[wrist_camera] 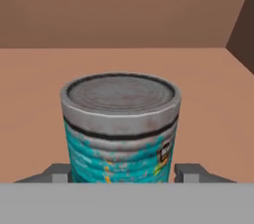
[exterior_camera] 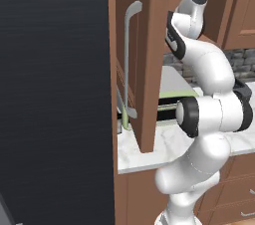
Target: Restock the canned food cabinet by taking the new fresh canned food from the counter and placing it in the cabinet. Then, take the old canned food from the cabinet and place it on the counter.
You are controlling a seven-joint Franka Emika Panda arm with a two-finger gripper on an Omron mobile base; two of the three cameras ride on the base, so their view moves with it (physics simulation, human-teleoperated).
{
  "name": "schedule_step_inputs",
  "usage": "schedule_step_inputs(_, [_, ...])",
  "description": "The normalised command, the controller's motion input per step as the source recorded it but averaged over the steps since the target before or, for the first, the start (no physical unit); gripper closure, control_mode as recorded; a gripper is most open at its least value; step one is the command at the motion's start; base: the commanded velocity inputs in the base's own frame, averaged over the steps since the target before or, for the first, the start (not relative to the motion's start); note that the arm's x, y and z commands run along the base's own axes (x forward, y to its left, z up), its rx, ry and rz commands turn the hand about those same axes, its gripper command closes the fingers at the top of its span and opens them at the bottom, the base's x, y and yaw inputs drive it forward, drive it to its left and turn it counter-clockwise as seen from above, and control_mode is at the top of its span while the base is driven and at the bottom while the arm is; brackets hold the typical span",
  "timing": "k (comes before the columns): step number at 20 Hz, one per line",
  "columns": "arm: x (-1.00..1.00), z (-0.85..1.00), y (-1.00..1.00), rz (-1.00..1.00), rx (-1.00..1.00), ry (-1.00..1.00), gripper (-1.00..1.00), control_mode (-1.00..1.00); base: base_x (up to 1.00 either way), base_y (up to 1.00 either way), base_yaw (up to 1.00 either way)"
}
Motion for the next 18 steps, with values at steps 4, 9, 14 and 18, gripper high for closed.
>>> schedule_step_inputs(4, [-0.02,0.0,0.0,0.0,0.0,0.0,1.0,-1.0,0.0,0.0,0.0])
schedule_step_inputs(9, [-0.49,0.04,-0.23,0.0,0.04,-0.05,1.0,-1.0,0.0,0.0,0.0])
schedule_step_inputs(14, [-1.0,0.36,-0.65,0.01,0.13,-0.16,1.0,-1.0,0.0,0.0,0.0])
schedule_step_inputs(18, [-1.0,0.38,-0.71,0.07,0.09,-0.16,1.0,-1.0,0.0,0.0,0.0])
